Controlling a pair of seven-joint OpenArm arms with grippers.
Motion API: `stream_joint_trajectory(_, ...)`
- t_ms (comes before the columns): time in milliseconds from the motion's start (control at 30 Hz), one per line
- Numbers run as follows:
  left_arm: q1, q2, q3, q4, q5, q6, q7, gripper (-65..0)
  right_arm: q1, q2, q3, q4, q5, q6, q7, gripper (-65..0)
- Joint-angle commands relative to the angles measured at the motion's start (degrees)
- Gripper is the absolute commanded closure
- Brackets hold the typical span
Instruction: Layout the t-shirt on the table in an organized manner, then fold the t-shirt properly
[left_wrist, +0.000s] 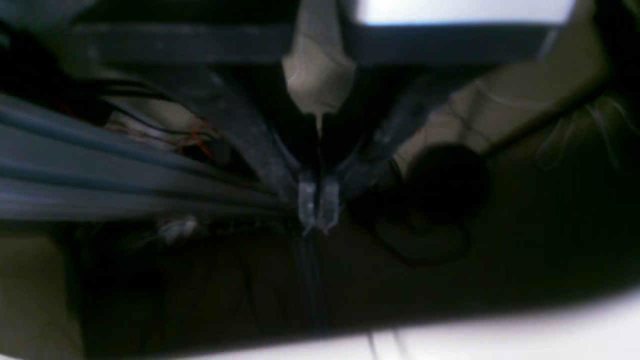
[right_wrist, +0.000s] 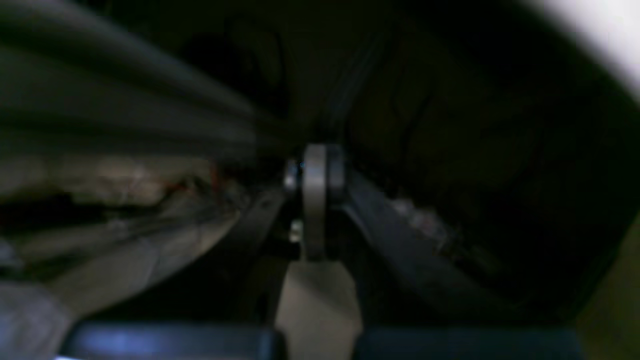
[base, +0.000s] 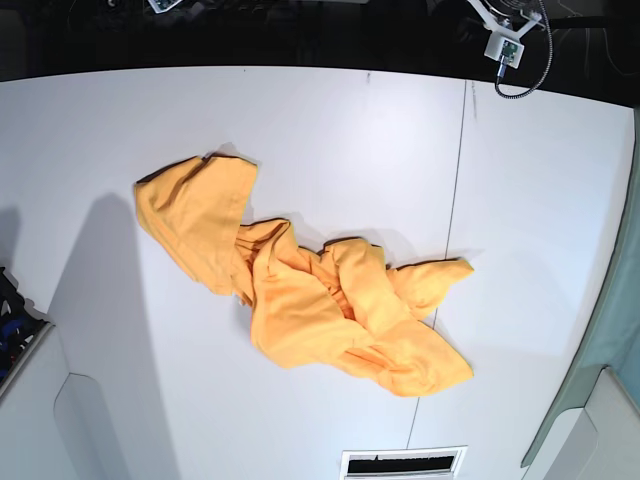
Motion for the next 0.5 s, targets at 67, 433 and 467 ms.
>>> stream_joint_trajectory(67, 3.85, -0.44, -2.1, 10.67, -0.85, -0.24, -0.46, 0.0, -2.1, 1.18, 2.89, 8.15, 1.92, 0.46, 0.68, 0.0)
stream_joint_trajectory(433, 0.72, -11.04, -2.32, 24.85, -5.07, 6.25, 0.72, 0.0, 12.07, -0.81, 11.82, 16.83, 12.11, 0.39, -6.45, 0.0)
stream_joint_trajectory(467, -0.48, -11.78, -2.27, 24.65, -5.51, 6.23, 0.72, -4.6, 14.6, -1.22, 11.82, 16.28, 12.11, 0.42, -8.37, 0.0)
